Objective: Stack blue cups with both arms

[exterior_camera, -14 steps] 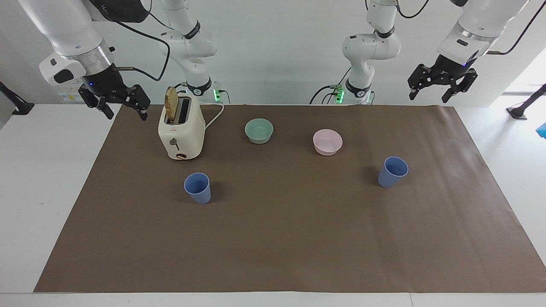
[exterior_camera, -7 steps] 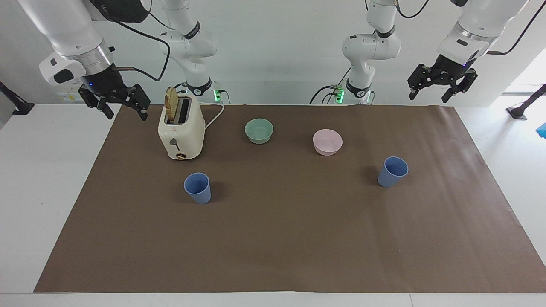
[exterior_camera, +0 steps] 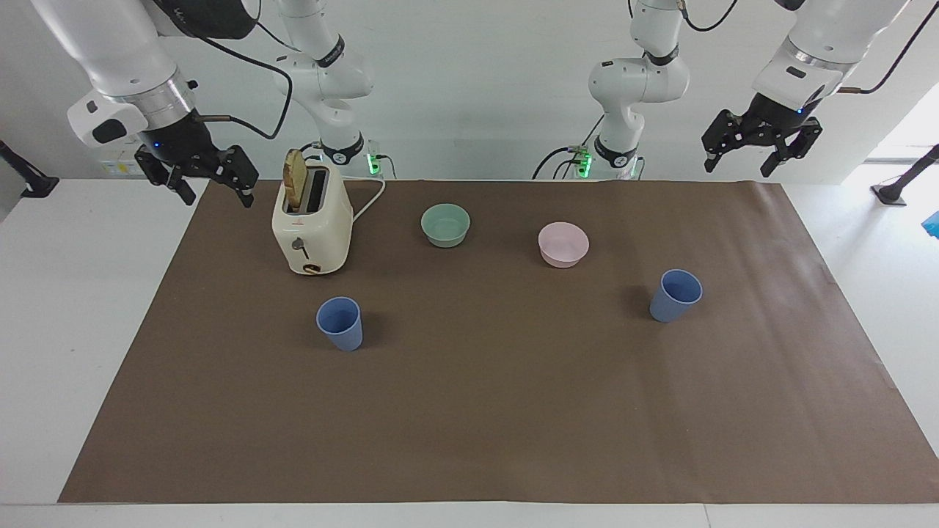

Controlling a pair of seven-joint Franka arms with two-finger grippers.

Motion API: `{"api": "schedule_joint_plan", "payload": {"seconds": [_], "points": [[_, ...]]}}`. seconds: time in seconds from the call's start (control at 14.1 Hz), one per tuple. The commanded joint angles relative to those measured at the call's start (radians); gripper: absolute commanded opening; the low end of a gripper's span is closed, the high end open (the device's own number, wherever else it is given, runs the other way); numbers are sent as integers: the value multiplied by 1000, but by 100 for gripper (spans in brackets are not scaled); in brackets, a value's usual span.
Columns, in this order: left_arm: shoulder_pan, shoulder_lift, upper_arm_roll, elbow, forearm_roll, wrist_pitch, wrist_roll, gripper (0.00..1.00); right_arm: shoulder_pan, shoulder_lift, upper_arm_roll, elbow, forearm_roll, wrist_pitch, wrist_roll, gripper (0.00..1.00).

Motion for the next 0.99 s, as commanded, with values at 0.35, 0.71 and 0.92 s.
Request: {"api": "schedule_joint_plan", "payload": {"seconds": [0.35, 0.71, 0.92], "points": [[45, 21, -2, -247, -3, 270, 4, 100, -15, -15, 4, -17, 20, 0, -34, 100], [68, 87, -2, -352, -3, 443, 1, 100, -15, -15, 4, -17, 20, 2, -34, 100], [82, 143, -2, -389, -3, 525, -3, 100, -15, -15, 4, -17, 20, 2, -34, 100]]}}
